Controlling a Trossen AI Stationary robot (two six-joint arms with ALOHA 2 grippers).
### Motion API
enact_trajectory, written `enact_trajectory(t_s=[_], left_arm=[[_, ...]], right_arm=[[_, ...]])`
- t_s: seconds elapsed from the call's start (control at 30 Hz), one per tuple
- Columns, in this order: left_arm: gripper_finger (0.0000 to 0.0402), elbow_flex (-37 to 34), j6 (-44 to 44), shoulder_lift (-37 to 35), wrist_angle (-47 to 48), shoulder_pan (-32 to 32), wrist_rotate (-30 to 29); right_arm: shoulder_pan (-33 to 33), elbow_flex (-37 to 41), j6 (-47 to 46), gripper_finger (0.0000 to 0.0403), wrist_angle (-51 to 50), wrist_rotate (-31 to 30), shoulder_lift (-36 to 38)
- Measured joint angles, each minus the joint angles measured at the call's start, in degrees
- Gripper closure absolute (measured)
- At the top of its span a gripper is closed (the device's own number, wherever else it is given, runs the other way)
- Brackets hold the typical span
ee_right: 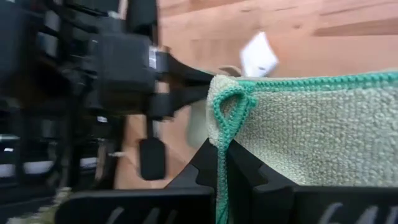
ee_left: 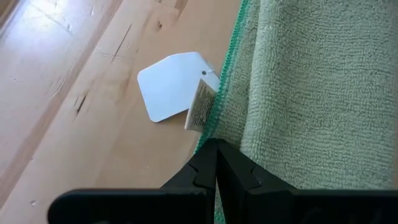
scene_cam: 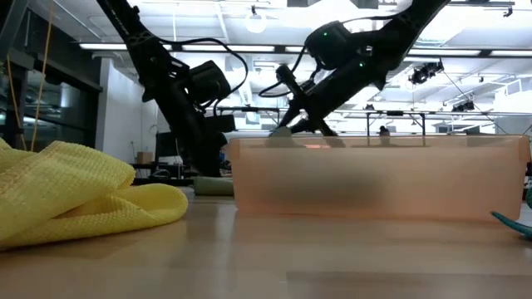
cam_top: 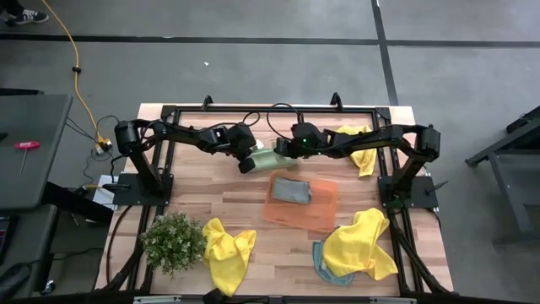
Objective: Fold microfiber towels
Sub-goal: Fold the green microfiber towel
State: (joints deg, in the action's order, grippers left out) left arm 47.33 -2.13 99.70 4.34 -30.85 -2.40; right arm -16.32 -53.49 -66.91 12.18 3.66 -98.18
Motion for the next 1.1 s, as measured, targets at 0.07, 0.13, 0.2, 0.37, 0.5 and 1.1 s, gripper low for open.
enact_trajectory(t_s=[0.07, 0.13, 0.2, 0.37, 0.5, 1.1], left_arm=[[0.0401, 0.00, -0.01, 0.00, -0.07, 0.00, -0.49], [0.0401, 0.00, 0.00, 0.00, -0.57, 0.00, -1.19], [0.0402, 0.00, 0.00, 0.00, -1.80, -0.04, -1.33], [0.0401, 0.00, -3.13, -0.88, -3.87, -0.17, -1.37], [0.0402, 0.00, -7.36, -5.45, 0.17, -1.14, -2.12], [0.0402, -5.57, 0.46, -12.19, 16.89, 5.08, 6.43]], right_arm=[[0.00, 0.00, -0.18, 0.0403, 1.19, 0.64, -0.01], [0.00, 0.00, -0.50, 0.0403, 1.87, 1.40, -0.03], [0.00, 0.00, -1.29, 0.0403, 2.27, 2.12, -0.03], [0.00, 0.00, -1.27, 0.0403, 2.25, 2.56, -0.03], [0.00, 0.00, -0.67, 0.0403, 2.18, 2.54, -0.03], [-0.07, 0.00, 0.32, 0.0403, 1.75, 2.21, -0.03]])
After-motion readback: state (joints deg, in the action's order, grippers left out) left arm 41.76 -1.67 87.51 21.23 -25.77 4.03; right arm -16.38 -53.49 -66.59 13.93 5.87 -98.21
